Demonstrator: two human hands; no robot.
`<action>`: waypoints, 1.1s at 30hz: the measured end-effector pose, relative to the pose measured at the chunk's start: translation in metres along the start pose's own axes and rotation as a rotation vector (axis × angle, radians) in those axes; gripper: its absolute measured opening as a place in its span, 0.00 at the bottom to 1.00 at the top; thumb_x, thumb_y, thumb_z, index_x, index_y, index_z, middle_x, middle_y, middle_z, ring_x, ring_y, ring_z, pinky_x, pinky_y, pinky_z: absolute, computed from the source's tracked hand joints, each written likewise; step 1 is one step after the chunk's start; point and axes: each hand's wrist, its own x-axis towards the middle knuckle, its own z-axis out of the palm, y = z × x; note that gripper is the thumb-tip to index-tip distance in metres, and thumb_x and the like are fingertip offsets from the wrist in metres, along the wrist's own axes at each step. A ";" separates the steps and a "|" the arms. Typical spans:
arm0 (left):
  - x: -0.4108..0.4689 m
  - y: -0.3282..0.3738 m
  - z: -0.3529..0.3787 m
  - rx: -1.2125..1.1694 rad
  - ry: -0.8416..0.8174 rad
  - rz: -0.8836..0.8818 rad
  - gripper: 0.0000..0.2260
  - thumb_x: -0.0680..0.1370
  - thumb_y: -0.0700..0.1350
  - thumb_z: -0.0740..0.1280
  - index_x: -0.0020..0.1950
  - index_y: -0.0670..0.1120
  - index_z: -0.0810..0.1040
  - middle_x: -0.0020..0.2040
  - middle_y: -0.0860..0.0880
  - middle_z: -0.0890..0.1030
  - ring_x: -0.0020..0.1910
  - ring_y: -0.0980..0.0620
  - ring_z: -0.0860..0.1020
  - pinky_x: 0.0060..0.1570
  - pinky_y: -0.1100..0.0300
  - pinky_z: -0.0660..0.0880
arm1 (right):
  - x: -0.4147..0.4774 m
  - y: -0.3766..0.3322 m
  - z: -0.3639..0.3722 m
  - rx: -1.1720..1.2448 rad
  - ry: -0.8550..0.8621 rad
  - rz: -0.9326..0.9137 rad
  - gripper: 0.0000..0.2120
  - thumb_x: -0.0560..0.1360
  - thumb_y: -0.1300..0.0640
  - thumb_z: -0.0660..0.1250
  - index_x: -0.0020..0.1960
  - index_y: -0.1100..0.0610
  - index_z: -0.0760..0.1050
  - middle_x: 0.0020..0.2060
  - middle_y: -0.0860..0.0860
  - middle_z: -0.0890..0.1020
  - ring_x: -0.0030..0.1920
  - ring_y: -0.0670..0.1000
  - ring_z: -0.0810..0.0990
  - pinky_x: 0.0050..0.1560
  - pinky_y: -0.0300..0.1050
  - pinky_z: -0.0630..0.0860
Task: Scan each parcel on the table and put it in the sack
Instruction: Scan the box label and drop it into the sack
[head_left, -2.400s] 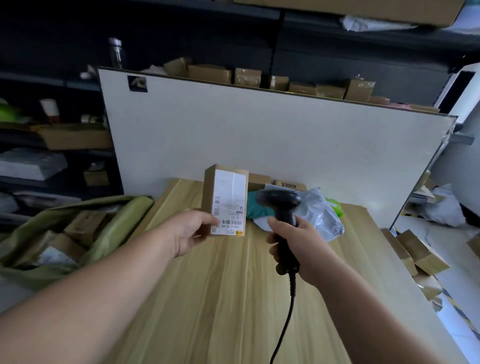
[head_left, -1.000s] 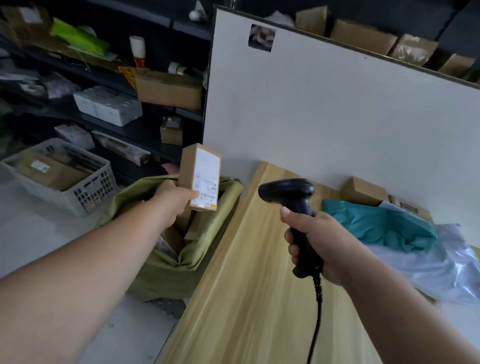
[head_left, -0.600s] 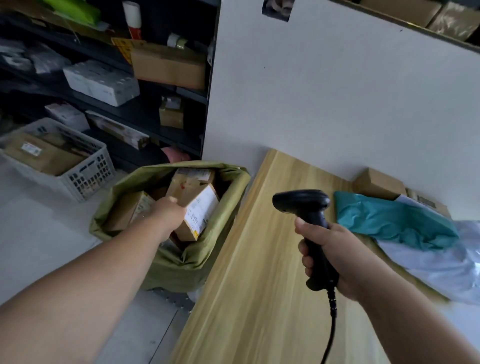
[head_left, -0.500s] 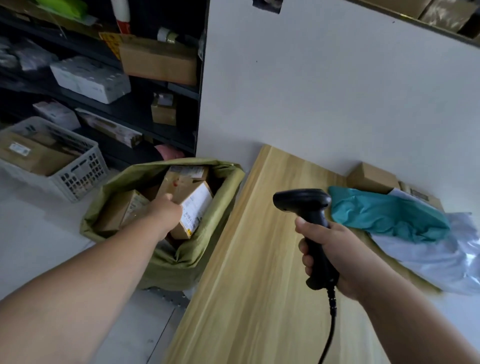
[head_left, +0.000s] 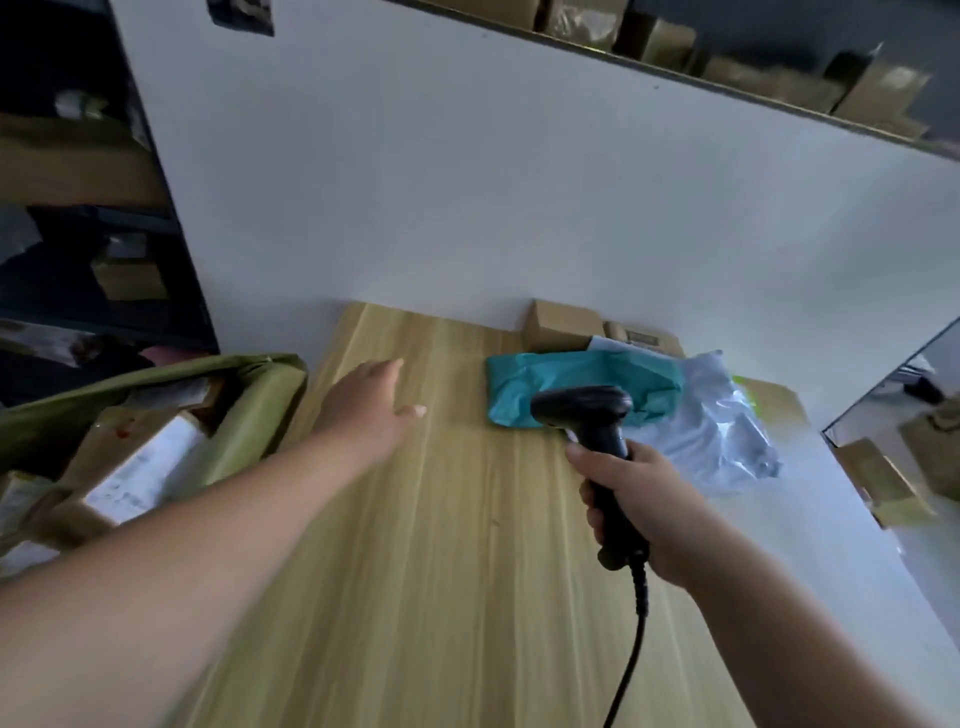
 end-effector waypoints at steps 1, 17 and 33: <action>0.007 0.025 0.008 -0.003 -0.003 0.033 0.31 0.76 0.54 0.67 0.75 0.44 0.62 0.73 0.42 0.67 0.70 0.43 0.66 0.67 0.54 0.64 | 0.005 0.000 -0.020 -0.008 0.010 -0.014 0.13 0.77 0.52 0.71 0.44 0.57 0.69 0.27 0.51 0.74 0.23 0.51 0.69 0.25 0.42 0.68; 0.144 0.216 0.090 0.111 0.009 0.134 0.30 0.78 0.54 0.64 0.75 0.43 0.59 0.72 0.43 0.66 0.71 0.44 0.65 0.68 0.50 0.64 | 0.161 -0.109 -0.202 -0.198 0.032 -0.440 0.11 0.77 0.54 0.70 0.42 0.57 0.71 0.26 0.52 0.75 0.23 0.51 0.70 0.25 0.42 0.68; 0.293 0.204 0.178 0.475 -0.220 0.122 0.46 0.69 0.56 0.72 0.78 0.48 0.49 0.78 0.47 0.54 0.76 0.44 0.53 0.73 0.46 0.57 | 0.304 -0.028 -0.210 0.258 0.020 -0.204 0.10 0.76 0.53 0.72 0.44 0.57 0.73 0.26 0.50 0.75 0.23 0.50 0.70 0.23 0.41 0.68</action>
